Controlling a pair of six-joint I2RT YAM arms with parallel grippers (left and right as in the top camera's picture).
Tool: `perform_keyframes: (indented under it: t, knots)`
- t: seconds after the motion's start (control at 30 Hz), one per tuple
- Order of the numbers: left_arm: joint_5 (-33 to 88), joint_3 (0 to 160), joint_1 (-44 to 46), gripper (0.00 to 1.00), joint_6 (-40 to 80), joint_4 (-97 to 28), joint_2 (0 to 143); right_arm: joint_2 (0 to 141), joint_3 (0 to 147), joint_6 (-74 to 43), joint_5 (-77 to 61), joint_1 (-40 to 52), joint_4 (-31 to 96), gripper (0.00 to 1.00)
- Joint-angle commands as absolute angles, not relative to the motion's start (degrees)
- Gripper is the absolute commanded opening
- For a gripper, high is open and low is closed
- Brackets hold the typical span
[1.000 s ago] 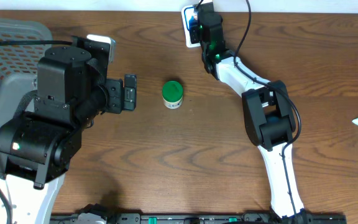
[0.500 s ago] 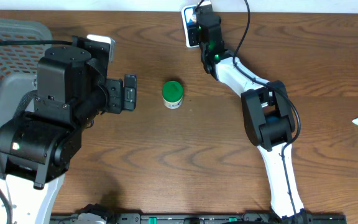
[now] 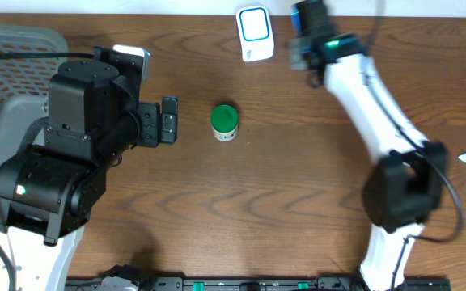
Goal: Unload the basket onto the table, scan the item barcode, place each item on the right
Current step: 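Carry the orange snack pack to the right edge and drop it, then reach the right gripper down to the green-lidded jar and grasp it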
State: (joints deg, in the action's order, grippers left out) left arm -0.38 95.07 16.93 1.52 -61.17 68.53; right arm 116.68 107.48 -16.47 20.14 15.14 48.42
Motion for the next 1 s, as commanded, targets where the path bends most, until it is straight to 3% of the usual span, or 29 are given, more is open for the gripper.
perform_keyframes:
  t: [0.0,0.2,0.53,0.73,0.8,0.87,0.9,0.97]
  knots:
    - [-1.1,94.8,16.7,0.98,1.8,-61.1,68.5,115.8,107.6,-21.2,31.1,8.6,56.3,0.49]
    - [-1.1,94.8,16.7,0.98,1.8,-61.1,68.5,116.5,103.2,-25.7,38.1,-4.3,63.2,0.51]
    - [-1.1,94.8,16.7,0.98,1.8,-61.1,68.5,116.6,88.0,-22.3,38.0,-24.9,42.4,0.59]
    - [-1.1,94.8,16.7,0.98,1.8,-61.1,68.5,116.6,85.4,-18.8,35.3,-32.4,37.3,0.67]
    - [-1.1,94.8,16.7,0.98,1.8,-61.1,68.5,116.6,86.5,-16.9,32.2,-33.1,36.7,0.74]
    - [-1.1,94.8,16.7,0.98,1.8,-61.1,68.5,116.5,88.4,-15.0,29.2,-32.9,37.2,0.95]
    - [-1.1,94.8,16.7,0.98,1.8,-61.1,68.5,116.4,90.1,-14.9,27.4,-32.5,38.1,0.99]
    - [-1.1,94.8,16.7,0.98,1.8,-61.1,68.5,116.0,93.0,-14.9,23.4,-31.6,40.1,0.99]
